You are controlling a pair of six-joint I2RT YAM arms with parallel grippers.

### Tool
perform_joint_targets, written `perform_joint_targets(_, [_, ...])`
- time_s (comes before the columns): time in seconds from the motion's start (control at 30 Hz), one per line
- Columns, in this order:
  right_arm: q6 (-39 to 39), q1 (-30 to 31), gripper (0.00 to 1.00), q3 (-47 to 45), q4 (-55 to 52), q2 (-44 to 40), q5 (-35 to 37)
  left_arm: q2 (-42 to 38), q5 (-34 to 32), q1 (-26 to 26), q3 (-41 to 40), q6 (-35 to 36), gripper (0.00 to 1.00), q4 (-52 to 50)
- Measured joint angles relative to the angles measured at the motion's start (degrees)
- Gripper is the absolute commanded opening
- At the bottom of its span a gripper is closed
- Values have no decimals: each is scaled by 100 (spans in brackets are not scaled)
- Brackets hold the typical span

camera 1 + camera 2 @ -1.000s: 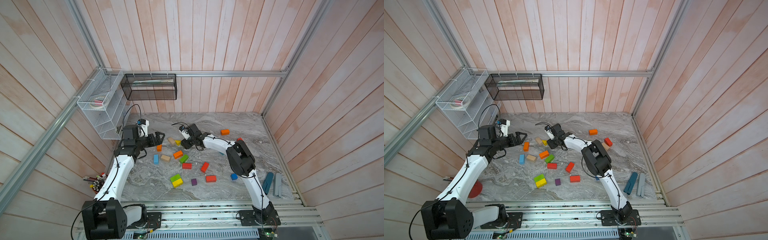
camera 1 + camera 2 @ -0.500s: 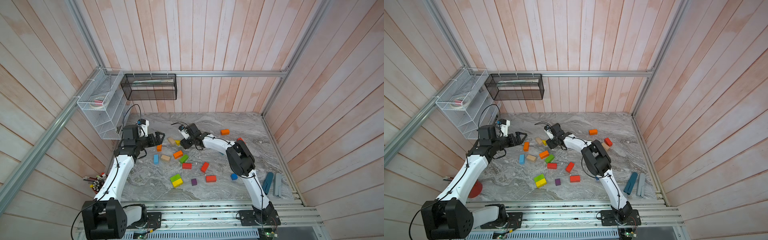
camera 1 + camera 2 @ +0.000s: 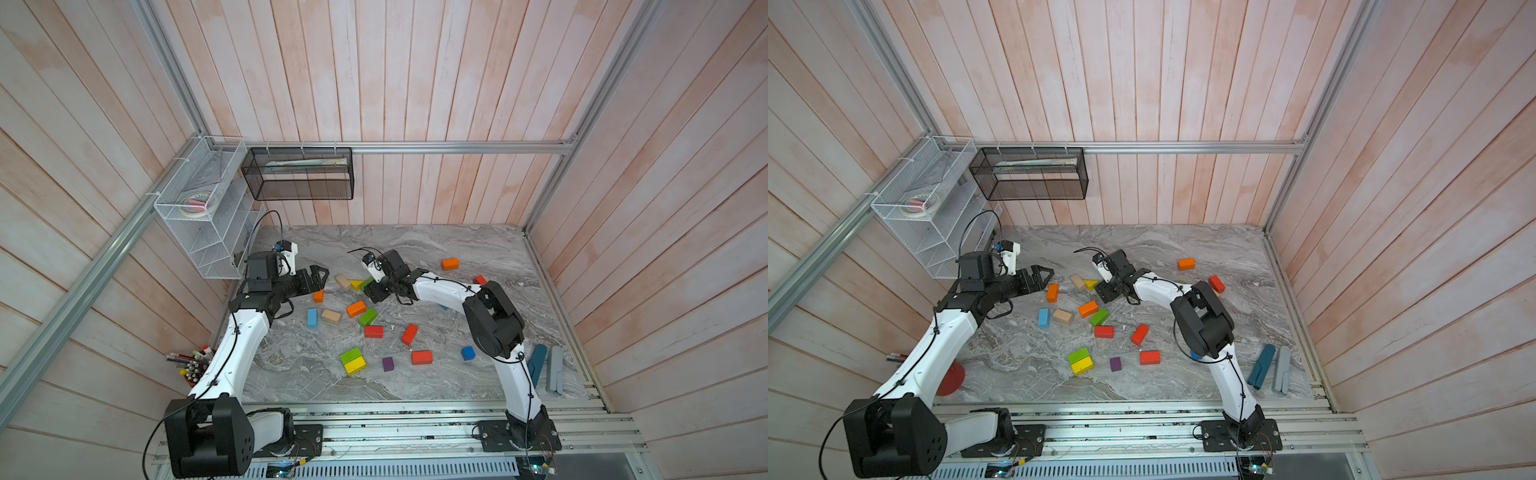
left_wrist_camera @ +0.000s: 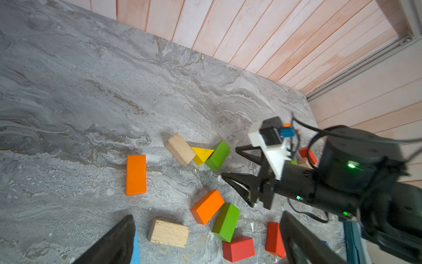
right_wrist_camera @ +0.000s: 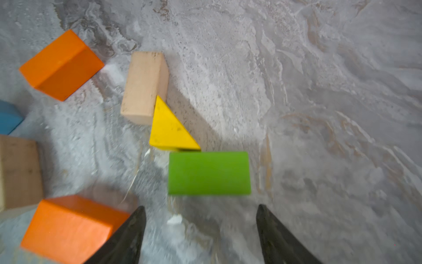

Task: Assemble a heart with building blocks
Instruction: Assemble the building block at the center of the board, then pick up the building block from the center of the board.

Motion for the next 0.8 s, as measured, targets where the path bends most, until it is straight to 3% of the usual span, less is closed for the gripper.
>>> perform_joint_targets(0.37, [459,4,82,-2852,1534,-2131,-319,927,-826,0,216,240,100,-538])
perform_joint_targets(0.4, [496,4,83,-3123,1668,-2302,-343,1021,-901,0,297,299,97,-575])
perform_joint_targets(0.47, [538,4,87,-3550,1884,-2568,-389,1207,-1078,2,461,391,72,-643])
perform_joint_targets(0.5, [560,4,89,-3727,1987,-2684,-411,1309,-1193,0,553,463,67,-686])
perform_joint_targets(0.8, [599,4,98,-5143,3069,-3832,-494,2190,-1652,-55,1069,1106,70,-857])
